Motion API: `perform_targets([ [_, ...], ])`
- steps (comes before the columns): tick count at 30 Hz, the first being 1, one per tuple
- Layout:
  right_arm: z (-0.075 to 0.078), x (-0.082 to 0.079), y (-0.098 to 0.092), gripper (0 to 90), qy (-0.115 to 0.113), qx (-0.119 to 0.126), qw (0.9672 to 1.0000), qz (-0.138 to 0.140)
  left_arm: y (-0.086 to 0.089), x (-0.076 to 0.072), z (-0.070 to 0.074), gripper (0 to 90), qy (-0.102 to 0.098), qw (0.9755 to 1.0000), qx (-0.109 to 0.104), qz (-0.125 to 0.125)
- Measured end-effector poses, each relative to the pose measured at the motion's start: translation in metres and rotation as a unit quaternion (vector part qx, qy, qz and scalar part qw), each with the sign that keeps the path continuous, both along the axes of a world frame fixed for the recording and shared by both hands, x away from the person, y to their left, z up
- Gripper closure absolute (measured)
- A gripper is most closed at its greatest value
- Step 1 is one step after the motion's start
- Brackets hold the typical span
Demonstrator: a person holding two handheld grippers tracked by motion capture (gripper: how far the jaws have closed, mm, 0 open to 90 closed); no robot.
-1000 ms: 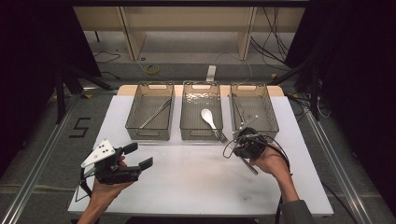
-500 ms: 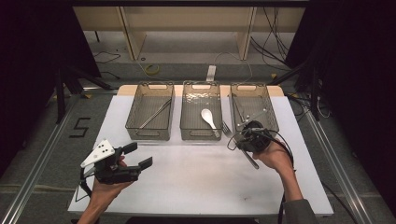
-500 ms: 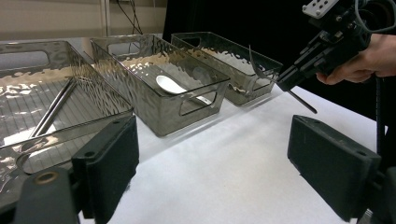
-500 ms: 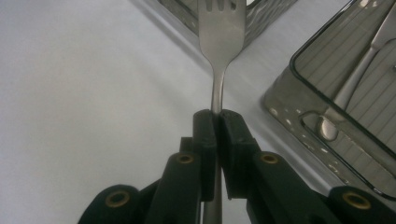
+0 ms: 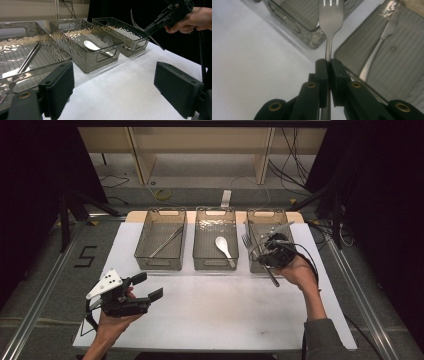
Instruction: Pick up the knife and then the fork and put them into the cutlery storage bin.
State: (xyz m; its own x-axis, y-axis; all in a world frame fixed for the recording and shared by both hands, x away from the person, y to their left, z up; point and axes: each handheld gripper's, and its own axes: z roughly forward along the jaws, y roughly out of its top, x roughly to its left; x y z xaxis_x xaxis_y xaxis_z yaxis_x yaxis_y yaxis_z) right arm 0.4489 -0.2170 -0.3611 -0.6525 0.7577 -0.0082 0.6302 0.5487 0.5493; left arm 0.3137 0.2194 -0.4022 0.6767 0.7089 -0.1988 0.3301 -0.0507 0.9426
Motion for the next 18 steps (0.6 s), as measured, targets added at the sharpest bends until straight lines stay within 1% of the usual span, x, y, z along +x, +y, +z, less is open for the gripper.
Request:
perform_targets([
  [3,0.005,0.008,-0.003,86.0,0.000,0.004,0.9999,-0.013,0.000,0.000,0.000,16.2,0.000,1.0000,0.000,0.000],
  [8,0.013,0.019,-0.007,86.0,-0.009,0.002,0.9997,-0.024,0.000,0.000,0.000,16.2,0.000,1.0000,0.000,0.000],
  [12,0.018,0.029,-0.011,86.0,-0.013,0.007,0.9993,-0.035,0.000,0.000,0.000,16.2,0.000,1.0000,0.000,0.000],
  [13,0.020,0.031,-0.012,86.0,-0.018,0.007,0.9992,-0.036,0.000,0.000,0.000,16.2,0.000,1.0000,0.000,0.000],
  [16,0.024,0.037,-0.013,86.0,-0.018,0.019,0.9988,-0.041,0.000,0.000,0.000,16.2,-0.001,1.0000,0.000,0.000],
  [18,0.027,0.041,-0.014,86.0,-0.018,0.022,0.9984,-0.048,0.000,0.000,0.000,16.2,-0.001,1.0000,0.000,0.000],
])
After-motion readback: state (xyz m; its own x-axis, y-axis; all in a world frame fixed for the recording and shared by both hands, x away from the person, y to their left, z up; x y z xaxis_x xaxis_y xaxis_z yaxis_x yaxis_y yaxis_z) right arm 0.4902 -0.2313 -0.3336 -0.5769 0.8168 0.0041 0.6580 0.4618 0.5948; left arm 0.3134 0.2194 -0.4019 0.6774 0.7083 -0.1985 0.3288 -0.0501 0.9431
